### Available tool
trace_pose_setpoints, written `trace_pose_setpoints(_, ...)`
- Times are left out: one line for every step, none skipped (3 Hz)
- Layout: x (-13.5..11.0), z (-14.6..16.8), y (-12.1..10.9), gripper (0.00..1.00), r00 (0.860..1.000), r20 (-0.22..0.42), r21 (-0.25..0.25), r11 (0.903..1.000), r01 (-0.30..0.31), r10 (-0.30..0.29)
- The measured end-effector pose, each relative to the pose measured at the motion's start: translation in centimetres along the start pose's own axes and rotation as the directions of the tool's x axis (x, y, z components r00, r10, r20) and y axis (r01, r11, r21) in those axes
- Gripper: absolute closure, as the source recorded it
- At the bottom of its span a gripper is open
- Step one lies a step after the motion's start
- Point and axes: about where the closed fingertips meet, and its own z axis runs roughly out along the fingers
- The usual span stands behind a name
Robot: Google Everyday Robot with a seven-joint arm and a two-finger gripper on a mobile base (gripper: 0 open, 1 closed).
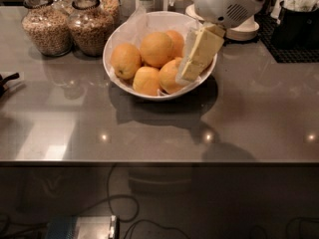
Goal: Pick orange from white bowl
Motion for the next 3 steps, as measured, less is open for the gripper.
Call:
trace_pose_setpoints(-0.6,3.1,-3.3,0.0,0.999,-0.006,-0.001,0.9986,-0.053,0.053)
trace_pose_setpoints(-0.3,6.1,-5.9,0.0,0.992,-0.002,-0.032,0.9919,-0.122,0.122)
trace_pose_setpoints(1.8,9.4,-8.3,0.0,0.973,0.026,-0.098,0.9695,-0.225,0.228)
